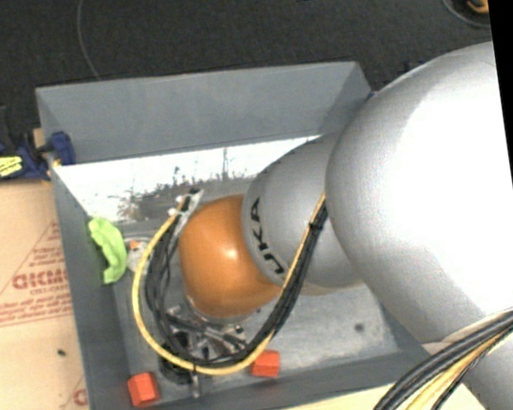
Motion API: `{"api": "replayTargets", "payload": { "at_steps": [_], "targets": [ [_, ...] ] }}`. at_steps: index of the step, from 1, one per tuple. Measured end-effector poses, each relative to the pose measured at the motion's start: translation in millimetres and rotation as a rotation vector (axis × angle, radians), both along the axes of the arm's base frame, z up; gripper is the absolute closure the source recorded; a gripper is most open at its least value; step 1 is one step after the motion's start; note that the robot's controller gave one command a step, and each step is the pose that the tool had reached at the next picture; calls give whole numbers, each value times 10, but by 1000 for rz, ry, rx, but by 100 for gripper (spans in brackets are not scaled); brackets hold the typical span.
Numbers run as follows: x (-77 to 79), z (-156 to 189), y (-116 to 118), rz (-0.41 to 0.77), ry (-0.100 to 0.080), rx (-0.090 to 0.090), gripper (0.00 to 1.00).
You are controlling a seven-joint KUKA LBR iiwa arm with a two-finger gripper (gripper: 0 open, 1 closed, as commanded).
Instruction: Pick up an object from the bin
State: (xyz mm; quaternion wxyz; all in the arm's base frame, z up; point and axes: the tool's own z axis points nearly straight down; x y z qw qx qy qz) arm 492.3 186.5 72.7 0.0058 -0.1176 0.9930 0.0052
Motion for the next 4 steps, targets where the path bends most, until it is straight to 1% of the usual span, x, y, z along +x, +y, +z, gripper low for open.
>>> {"api": "replayTargets", "payload": {
  "at_steps": [2, 3, 4],
  "targets": [
    [1, 4, 1, -1, 0, 0, 100],
    [-12, 55, -5, -1, 3, -1, 100],
    [-30, 243, -17, -1, 11, -5, 100]
  ]
}}
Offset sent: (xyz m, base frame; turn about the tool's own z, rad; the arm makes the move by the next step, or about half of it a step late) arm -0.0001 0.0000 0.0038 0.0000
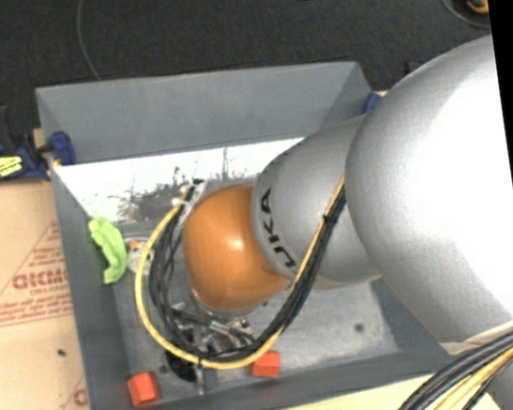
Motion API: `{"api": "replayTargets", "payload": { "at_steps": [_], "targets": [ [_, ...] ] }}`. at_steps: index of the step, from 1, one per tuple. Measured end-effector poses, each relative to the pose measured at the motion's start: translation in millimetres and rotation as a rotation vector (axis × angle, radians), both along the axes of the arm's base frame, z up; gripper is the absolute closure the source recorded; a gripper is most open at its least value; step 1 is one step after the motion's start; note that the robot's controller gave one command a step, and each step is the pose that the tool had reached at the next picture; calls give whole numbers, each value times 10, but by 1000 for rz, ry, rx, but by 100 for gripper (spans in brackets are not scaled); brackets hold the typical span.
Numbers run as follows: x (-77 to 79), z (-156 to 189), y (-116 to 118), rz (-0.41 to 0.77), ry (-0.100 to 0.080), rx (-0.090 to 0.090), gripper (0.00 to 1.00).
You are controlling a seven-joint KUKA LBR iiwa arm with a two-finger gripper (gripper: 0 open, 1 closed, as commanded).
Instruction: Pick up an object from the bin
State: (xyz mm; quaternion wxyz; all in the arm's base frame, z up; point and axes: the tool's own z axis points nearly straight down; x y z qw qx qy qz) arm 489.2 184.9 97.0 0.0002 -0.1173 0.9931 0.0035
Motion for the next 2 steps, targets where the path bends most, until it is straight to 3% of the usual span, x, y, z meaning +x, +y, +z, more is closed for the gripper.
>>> {"api": "replayTargets", "payload": {
  "at_steps": [2],
  "targets": [
    [25, 397, 4, 0, -8, 2, 100]
  ]
}}
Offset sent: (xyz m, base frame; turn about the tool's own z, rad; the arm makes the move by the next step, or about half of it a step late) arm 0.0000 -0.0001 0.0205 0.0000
